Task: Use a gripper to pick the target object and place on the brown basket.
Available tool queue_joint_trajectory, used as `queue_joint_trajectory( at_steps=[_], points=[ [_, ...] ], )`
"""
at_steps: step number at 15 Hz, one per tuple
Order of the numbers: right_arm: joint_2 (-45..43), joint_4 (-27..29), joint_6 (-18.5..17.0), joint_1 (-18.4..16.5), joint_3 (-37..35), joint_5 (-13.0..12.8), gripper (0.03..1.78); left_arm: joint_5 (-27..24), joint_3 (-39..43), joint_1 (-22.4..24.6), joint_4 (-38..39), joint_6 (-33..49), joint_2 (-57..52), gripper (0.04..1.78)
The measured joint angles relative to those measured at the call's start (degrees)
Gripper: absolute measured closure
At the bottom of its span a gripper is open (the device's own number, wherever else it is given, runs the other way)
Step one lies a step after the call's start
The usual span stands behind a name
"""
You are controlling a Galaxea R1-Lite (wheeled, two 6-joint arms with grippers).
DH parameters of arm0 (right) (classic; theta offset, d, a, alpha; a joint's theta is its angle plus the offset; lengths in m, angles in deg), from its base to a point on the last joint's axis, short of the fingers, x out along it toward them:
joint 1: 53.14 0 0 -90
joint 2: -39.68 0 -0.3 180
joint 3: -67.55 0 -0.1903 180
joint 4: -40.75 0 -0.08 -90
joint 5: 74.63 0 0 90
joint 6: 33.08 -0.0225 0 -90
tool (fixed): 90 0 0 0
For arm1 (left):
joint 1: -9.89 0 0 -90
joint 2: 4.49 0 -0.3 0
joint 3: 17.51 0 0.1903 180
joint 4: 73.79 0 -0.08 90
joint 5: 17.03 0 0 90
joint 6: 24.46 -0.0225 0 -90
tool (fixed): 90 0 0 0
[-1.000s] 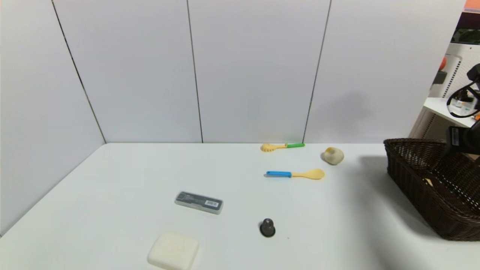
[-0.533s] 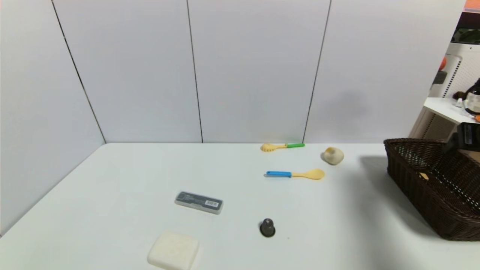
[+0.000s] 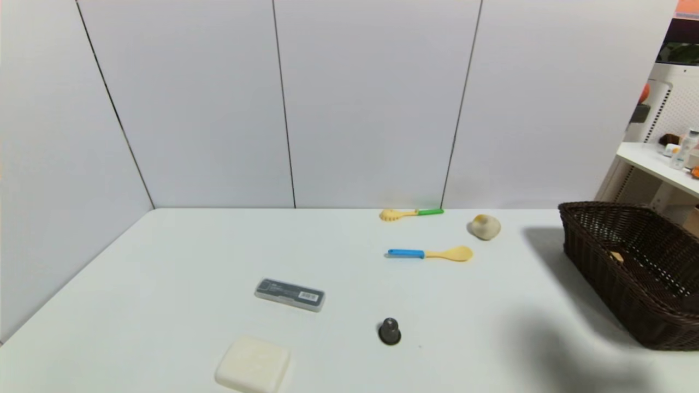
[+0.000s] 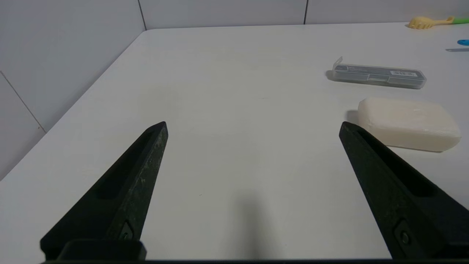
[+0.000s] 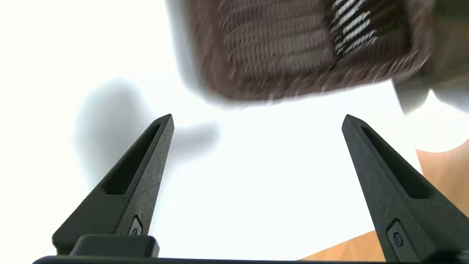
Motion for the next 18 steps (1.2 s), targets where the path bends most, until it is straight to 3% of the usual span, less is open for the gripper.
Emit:
queue_joint_trajectory(
  at_steps=[3, 6, 9, 12, 13, 18],
  points=[
    [-17.65, -9.48, 3.07, 5.01, -15.21, 1.77, 0.18, 0.02, 0.0, 0.0, 0.0, -0.02, 0.0, 0.13],
    [-33.85, -17.55, 5.96, 8.27, -28.99, 5.95, 0.15, 0.02, 0.0, -0.02, 0.0, -0.02, 0.0, 0.13],
    [-40.55, -32.1, 9.52, 9.64, -42.64, 9.73, 0.13, 0.02, 0.0, 0.02, 0.0, 0.0, 0.0, 0.13],
    [-42.37, -43.48, 12.12, 10.0, -45.51, 13.23, 0.12, 0.0, 0.0, 0.0, 0.0, 0.0, 0.0, 0.13],
    [-42.64, -44.14, 12.56, 9.31, -45.62, 13.7, 0.12, 0.0, 0.0, -0.02, 0.0, 0.02, 0.0, 0.13],
    [-48.68, -32.07, 12.17, 6.22, -45.12, 16.55, 0.12, 0.0, 0.0, -0.02, 0.0, 0.0, 0.0, 0.13]
  ],
)
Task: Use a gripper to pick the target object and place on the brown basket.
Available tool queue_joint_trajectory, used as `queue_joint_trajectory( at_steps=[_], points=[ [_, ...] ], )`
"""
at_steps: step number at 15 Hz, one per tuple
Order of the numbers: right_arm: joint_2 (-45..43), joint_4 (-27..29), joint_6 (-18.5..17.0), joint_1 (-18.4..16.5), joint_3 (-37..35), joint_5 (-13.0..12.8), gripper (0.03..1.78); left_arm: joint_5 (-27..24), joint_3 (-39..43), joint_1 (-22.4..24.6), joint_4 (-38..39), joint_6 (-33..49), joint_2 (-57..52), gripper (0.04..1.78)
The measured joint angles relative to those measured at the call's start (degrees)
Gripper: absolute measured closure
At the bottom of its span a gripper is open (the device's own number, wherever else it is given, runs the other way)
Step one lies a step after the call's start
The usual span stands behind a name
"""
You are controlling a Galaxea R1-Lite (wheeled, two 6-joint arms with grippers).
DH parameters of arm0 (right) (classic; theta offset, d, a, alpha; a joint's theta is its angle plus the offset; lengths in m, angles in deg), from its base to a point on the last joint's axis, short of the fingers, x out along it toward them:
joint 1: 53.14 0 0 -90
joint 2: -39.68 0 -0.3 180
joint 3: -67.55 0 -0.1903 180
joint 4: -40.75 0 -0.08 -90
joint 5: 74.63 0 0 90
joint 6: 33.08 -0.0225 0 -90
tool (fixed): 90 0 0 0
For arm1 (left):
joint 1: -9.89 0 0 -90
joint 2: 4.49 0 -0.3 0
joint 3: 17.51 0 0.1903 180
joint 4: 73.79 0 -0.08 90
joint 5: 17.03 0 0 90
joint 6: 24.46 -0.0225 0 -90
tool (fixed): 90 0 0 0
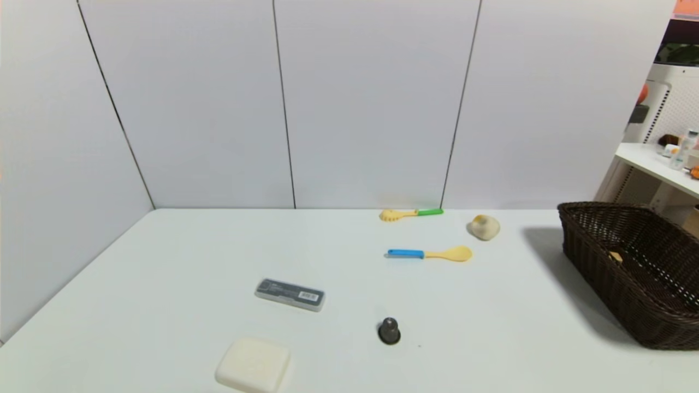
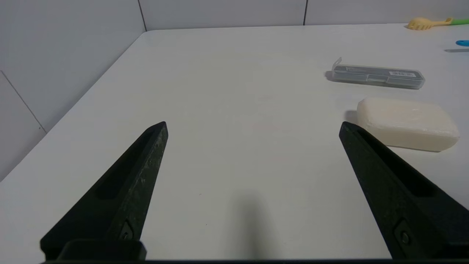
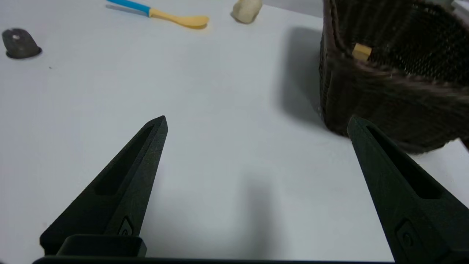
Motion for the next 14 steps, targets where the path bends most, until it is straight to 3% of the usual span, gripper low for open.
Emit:
queue_joint_trajectory(
  at_steps=[5, 8, 12, 14],
  points=[
    [-8.89, 1.27, -3.23, -1.04, -0.8, -0.46, 0.12, 0.0, 0.0, 0.02, 0.02, 0.02, 0.0, 0.13],
    [-10.09, 1.23, -7.08, -1.07, -0.85, -0.91, 0.12, 0.0, 0.0, 0.02, 0.0, 0.0, 0.0, 0.13],
    [-10.41, 1.21, -7.25, -1.05, -0.88, -1.54, 0.12, 0.02, 0.0, 0.0, 0.0, -0.02, 0.0, 0.13],
    [-10.41, 1.18, -8.98, -1.05, -0.9, -2.43, 0.12, 0.0, 0.0, 0.0, 0.0, 0.04, 0.0, 0.13]
  ],
)
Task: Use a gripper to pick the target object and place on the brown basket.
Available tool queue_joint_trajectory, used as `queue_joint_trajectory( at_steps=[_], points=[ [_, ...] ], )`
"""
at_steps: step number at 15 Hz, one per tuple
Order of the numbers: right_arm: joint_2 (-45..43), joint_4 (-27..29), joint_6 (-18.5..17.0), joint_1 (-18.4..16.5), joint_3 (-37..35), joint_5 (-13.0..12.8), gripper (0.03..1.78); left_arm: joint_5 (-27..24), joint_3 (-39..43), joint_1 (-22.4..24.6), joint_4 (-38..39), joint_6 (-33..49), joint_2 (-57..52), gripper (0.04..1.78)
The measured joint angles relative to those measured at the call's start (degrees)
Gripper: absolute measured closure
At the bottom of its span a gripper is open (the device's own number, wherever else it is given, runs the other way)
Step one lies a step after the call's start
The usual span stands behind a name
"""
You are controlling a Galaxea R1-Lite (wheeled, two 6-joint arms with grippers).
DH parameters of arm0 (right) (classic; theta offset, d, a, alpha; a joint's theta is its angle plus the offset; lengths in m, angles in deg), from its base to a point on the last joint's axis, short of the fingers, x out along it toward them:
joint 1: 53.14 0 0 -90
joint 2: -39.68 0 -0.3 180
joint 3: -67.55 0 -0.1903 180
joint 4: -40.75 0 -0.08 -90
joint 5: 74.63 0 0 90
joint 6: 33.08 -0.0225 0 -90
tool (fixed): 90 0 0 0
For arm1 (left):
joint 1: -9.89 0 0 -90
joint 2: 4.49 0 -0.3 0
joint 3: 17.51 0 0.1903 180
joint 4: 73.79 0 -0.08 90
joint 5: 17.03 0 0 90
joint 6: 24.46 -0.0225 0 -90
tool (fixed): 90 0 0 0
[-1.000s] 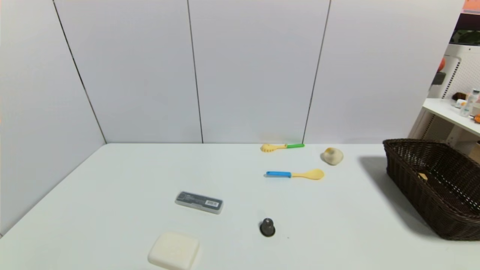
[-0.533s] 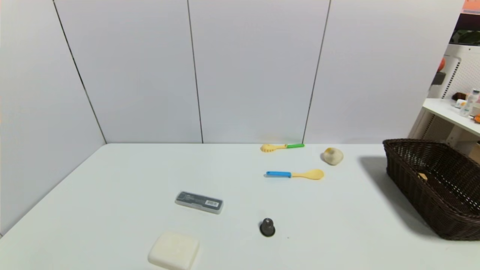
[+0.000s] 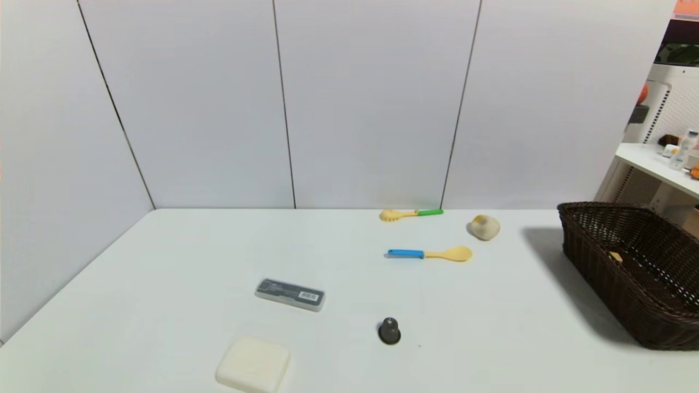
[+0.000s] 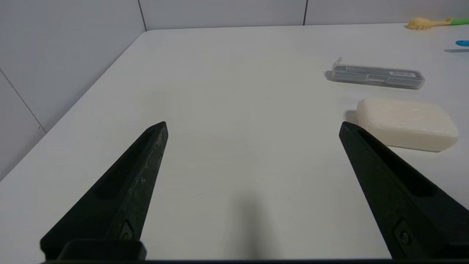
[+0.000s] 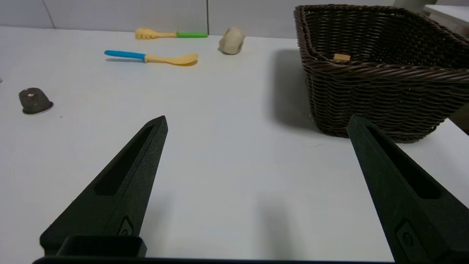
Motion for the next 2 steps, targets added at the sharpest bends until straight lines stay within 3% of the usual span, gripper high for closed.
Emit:
queue_joint_trajectory(
  at_steps=[2],
  points=[
    [0.0, -0.11, -1.16, 0.04, 0.0, -0.11, 0.12, 0.02, 0.0, 0.0, 0.0, 0.0, 0.0, 0.13]
  ],
)
